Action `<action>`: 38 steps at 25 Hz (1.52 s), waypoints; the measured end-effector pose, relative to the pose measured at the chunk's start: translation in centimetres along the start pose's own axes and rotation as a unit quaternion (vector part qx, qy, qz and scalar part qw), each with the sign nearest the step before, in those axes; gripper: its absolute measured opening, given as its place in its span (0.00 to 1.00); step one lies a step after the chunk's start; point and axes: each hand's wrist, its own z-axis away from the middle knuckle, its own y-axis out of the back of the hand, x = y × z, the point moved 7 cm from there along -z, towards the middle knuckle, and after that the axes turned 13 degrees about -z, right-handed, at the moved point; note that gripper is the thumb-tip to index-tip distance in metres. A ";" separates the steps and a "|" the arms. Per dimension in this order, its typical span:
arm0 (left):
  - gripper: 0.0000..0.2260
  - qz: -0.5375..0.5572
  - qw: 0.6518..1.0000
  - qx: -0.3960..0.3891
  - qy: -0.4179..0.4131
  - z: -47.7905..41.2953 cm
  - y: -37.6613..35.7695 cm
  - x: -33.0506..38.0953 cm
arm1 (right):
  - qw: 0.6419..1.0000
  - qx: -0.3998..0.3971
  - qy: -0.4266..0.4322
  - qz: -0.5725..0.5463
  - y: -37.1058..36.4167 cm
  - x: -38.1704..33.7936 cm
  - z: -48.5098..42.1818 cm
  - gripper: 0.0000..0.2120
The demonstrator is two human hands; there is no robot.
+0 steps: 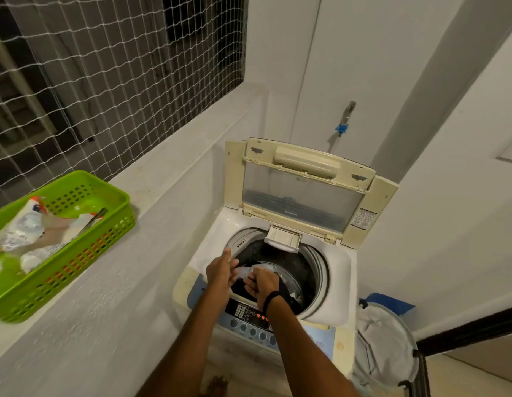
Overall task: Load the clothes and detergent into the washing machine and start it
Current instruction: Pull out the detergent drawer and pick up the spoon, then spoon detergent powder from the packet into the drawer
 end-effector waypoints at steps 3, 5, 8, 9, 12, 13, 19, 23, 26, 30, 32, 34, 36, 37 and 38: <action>0.19 0.030 0.999 0.019 -0.024 1.2 1.9 1.5 | 0.999 -0.030 0.017 0.003 -2.1 0.0 1.1 0.12; 0.15 0.050 0.997 0.035 -0.052 2.0 3.3 2.9 | 0.998 -0.053 0.021 0.001 -3.7 -0.2 1.6 0.12; 0.12 0.039 0.992 0.050 -0.113 3.3 5.9 5.8 | 0.997 -0.068 0.024 0.002 -6.6 -1.3 3.0 0.07; 0.12 0.034 0.988 0.057 -0.137 3.9 7.0 7.1 | 0.996 -0.079 0.034 -0.011 -7.9 -2.0 3.4 0.06; 0.10 0.034 0.969 0.086 -0.231 6.3 11.2 11.9 | 0.991 -0.105 0.064 -0.042 -12.6 -3.9 5.4 0.03; 0.08 0.035 0.959 0.094 -0.266 7.3 12.6 13.6 | 0.990 -0.112 0.075 -0.047 -14.2 -4.5 6.1 0.04; 0.07 0.054 0.903 0.145 -0.402 12.7 19.8 19.9 | 0.968 -0.167 0.166 -0.081 -22.1 -7.7 11.4 0.11; 0.07 0.054 0.877 0.182 -0.442 14.7 23.8 21.4 | 0.957 -0.174 0.220 -0.077 -23.9 -8.7 15.0 0.11; 0.09 0.056 0.870 0.201 -0.446 15.6 26.4 21.6 | 0.951 -0.194 0.231 -0.069 -25.5 -9.1 16.7 0.12; 0.08 0.062 0.856 0.239 -0.454 16.7 29.7 21.9 | 0.937 -0.248 0.243 -0.047 -27.9 -9.5 18.9 0.09; 0.08 0.040 0.842 0.272 -0.464 17.9 31.4 22.1 | 0.927 -0.272 0.256 -0.026 -28.9 -9.9 19.7 0.08; 0.09 0.024 0.836 0.303 -0.457 18.5 33.3 21.9 | 0.917 -0.292 0.271 -0.001 -29.9 -10.3 20.3 0.05; 0.08 0.005 0.827 0.344 -0.444 18.7 35.6 21.2 | 0.907 -0.308 0.285 0.037 -30.9 -10.2 20.7 0.05; 0.08 -0.005 0.823 0.364 -0.437 18.9 36.8 20.8 | 0.900 -0.317 0.291 0.062 -31.5 -9.9 20.8 0.05; 0.09 -0.018 0.821 0.379 -0.427 18.8 37.8 20.3 | 0.892 -0.325 0.301 0.090 -32.0 -9.7 20.7 0.05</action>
